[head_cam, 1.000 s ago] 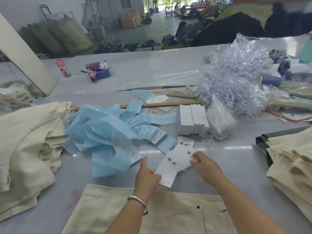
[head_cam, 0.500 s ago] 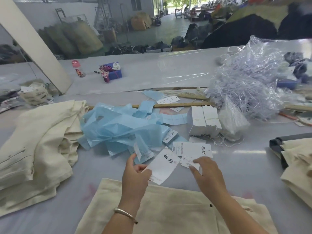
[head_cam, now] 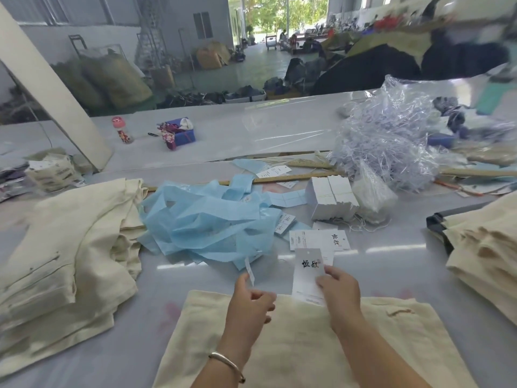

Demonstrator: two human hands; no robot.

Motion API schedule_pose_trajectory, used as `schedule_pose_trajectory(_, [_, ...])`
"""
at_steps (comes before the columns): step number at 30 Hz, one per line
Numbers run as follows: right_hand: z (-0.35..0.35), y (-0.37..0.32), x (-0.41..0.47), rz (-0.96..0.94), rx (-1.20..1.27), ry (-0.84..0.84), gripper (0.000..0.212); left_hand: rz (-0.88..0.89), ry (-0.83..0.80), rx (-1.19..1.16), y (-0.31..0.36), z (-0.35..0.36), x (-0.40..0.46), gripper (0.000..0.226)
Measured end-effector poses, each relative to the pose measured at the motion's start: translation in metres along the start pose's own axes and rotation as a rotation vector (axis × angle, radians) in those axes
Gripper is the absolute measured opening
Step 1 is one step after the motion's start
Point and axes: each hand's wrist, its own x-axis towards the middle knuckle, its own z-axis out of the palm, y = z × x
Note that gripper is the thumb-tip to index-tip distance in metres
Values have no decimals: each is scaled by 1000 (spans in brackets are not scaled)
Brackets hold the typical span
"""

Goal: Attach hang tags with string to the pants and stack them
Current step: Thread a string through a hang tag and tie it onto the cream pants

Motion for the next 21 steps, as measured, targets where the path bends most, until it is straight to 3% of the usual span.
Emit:
schedule_pose_trajectory(2, [-7,-3,0,57,-68,-15,51,67,71,48,0,-5,-2,45])
schedule_pose_trajectory(4, [-13,-4,-4,-26,-204,-47,77,108,131,-15,2,-11,-3,33])
schedule_pose_trajectory(9, [-19,-6,-20,-194,-292,-166,48,-8,77,-323,15,-12,-15,4])
schedule_pose_trajectory(13, [-18,-5,-41,-292,-195,-307,66,7,-27,-342,20,-2,-22,7])
schedule_pose_trajectory(21, [-26,-20,-61,-227,13,-470,75,173,-35,-179,17,2,-29,8])
